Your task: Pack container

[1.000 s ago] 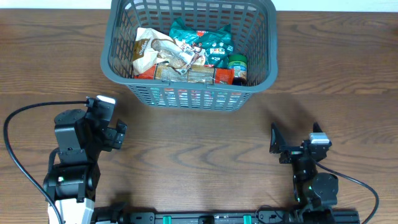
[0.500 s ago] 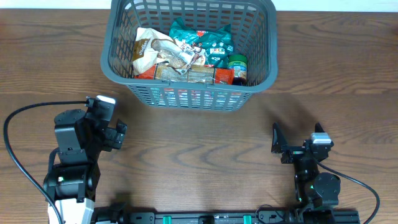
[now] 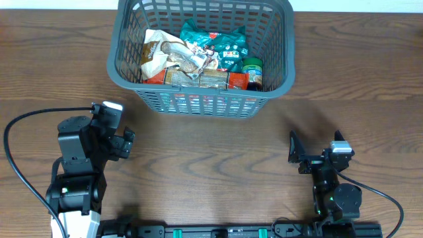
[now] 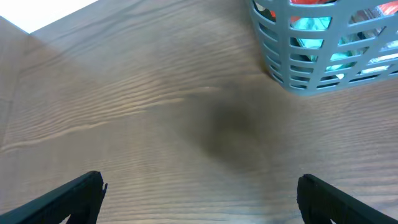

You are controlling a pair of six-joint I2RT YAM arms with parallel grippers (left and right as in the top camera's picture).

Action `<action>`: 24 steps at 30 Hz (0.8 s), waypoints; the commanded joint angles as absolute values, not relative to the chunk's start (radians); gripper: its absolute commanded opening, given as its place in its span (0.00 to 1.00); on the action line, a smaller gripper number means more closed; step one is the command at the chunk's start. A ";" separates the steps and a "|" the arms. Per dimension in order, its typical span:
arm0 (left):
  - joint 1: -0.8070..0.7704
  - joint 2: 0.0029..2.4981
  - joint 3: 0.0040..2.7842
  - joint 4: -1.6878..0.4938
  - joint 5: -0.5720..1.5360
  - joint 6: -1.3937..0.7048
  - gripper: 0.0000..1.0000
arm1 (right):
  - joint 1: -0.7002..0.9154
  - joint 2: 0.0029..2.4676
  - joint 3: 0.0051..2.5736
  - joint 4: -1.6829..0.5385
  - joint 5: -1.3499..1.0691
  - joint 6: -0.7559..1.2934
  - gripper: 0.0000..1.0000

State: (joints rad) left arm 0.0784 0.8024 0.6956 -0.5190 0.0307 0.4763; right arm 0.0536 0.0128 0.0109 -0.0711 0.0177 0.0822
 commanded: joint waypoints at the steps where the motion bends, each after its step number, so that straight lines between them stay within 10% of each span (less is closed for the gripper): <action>1: 0.081 0.798 0.702 -0.518 0.044 0.489 0.99 | 0.046 0.006 0.005 -0.074 0.011 0.070 0.99; 13: 0.018 0.476 0.666 -0.699 0.295 0.200 0.99 | 0.046 0.006 0.005 -0.074 0.011 0.070 0.99; 24: -0.102 0.142 0.310 -0.187 0.239 0.142 0.98 | 0.046 0.006 0.006 -0.074 0.011 0.070 0.99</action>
